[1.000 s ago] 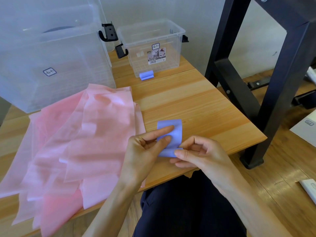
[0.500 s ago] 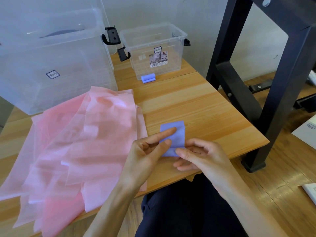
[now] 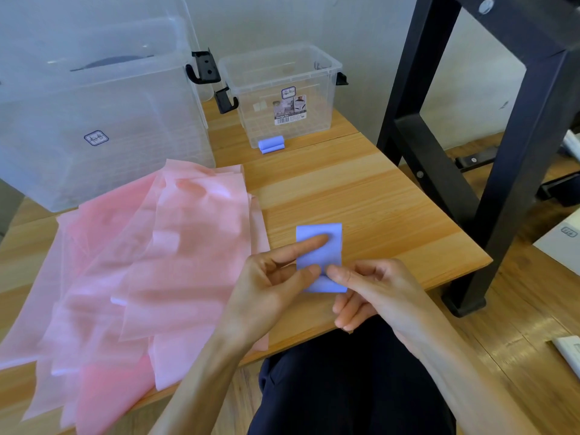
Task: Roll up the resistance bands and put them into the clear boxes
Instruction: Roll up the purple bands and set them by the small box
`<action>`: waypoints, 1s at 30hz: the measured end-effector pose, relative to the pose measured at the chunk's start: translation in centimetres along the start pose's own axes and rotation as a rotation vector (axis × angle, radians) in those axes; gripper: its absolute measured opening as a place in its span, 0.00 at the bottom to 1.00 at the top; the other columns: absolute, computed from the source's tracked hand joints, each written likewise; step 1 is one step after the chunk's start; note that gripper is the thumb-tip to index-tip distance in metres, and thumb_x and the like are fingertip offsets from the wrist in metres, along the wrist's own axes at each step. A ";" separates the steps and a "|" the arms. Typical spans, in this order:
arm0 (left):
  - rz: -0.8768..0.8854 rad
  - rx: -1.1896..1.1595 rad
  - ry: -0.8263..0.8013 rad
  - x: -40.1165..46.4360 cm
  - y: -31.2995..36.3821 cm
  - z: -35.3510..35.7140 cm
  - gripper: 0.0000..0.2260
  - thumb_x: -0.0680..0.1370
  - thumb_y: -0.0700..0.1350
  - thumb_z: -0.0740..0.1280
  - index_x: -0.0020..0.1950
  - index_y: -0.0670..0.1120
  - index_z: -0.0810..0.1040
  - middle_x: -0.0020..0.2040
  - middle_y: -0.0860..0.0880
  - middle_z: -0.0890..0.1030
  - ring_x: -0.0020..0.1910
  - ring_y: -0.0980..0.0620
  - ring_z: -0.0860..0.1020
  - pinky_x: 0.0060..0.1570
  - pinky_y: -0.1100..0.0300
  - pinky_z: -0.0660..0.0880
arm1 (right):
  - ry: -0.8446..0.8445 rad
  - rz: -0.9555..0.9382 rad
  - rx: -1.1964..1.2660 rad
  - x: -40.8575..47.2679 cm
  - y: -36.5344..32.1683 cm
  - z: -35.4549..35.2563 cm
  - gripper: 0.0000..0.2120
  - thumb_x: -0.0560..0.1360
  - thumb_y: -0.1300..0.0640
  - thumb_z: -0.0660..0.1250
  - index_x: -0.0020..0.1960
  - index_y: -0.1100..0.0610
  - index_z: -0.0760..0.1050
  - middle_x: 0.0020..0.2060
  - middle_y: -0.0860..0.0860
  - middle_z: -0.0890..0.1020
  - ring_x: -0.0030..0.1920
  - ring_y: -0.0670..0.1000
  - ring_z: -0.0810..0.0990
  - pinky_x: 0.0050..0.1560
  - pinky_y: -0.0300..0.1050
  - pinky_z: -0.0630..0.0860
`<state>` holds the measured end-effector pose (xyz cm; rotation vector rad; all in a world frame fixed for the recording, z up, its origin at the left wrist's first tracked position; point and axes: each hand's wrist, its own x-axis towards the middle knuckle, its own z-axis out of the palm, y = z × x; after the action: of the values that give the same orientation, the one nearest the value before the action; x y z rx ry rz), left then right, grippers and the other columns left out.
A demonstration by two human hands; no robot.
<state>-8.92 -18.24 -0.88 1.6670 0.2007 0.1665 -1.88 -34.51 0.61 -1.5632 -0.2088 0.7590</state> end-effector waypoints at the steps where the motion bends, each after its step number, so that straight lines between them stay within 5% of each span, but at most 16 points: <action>1: 0.003 -0.016 -0.049 0.0 -0.1 -0.2 0.18 0.73 0.50 0.73 0.61 0.64 0.80 0.46 0.46 0.74 0.48 0.49 0.71 0.53 0.52 0.69 | 0.009 0.001 0.004 0.0 0.0 0.0 0.16 0.71 0.50 0.72 0.43 0.65 0.81 0.28 0.59 0.81 0.26 0.56 0.81 0.27 0.44 0.79; 5: -0.008 -0.031 -0.073 -0.1 -0.4 -0.4 0.20 0.71 0.53 0.74 0.63 0.62 0.80 0.49 0.45 0.75 0.50 0.47 0.73 0.56 0.51 0.69 | 0.018 -0.023 0.042 -0.2 0.1 0.1 0.17 0.70 0.49 0.72 0.48 0.63 0.83 0.36 0.58 0.85 0.34 0.57 0.86 0.34 0.42 0.82; 9: -0.009 -0.039 -0.018 -0.1 0.2 -0.3 0.15 0.78 0.40 0.69 0.62 0.53 0.81 0.53 0.51 0.86 0.58 0.52 0.82 0.64 0.53 0.75 | -0.028 -0.096 0.166 -0.2 0.4 0.3 0.12 0.70 0.61 0.74 0.54 0.61 0.82 0.46 0.57 0.86 0.46 0.56 0.87 0.47 0.41 0.82; 15: -0.031 -0.045 0.009 -0.2 -0.1 0.0 0.14 0.77 0.44 0.71 0.61 0.56 0.82 0.50 0.47 0.83 0.54 0.50 0.80 0.64 0.43 0.72 | 0.043 -0.075 0.135 0.0 0.3 0.4 0.10 0.69 0.60 0.75 0.48 0.64 0.82 0.39 0.58 0.86 0.40 0.56 0.87 0.40 0.42 0.83; 21: -0.043 -0.113 0.050 -0.3 0.0 0.3 0.13 0.75 0.43 0.68 0.59 0.49 0.83 0.50 0.48 0.86 0.54 0.50 0.84 0.61 0.55 0.77 | 0.032 -0.109 0.193 0.0 0.3 0.3 0.14 0.68 0.62 0.75 0.53 0.63 0.80 0.44 0.58 0.86 0.45 0.55 0.87 0.44 0.41 0.83; 27: -0.035 -0.145 0.076 -0.2 -0.1 0.3 0.14 0.72 0.46 0.70 0.57 0.49 0.84 0.49 0.49 0.87 0.53 0.53 0.84 0.57 0.63 0.77 | 0.043 -0.096 0.146 0.0 0.4 0.4 0.14 0.67 0.56 0.75 0.47 0.64 0.82 0.38 0.59 0.86 0.40 0.56 0.87 0.40 0.42 0.83; 30: -0.025 -0.156 0.100 -0.1 -0.1 0.5 0.12 0.73 0.44 0.69 0.55 0.48 0.84 0.48 0.50 0.87 0.52 0.56 0.84 0.52 0.67 0.77 | 0.039 -0.123 0.213 0.0 0.4 0.4 0.15 0.66 0.61 0.75 0.52 0.63 0.81 0.42 0.58 0.86 0.43 0.56 0.87 0.43 0.41 0.83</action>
<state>-8.92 -18.72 -1.07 1.5020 0.2772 0.2411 -2.25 -34.22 0.25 -1.3498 -0.1869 0.6327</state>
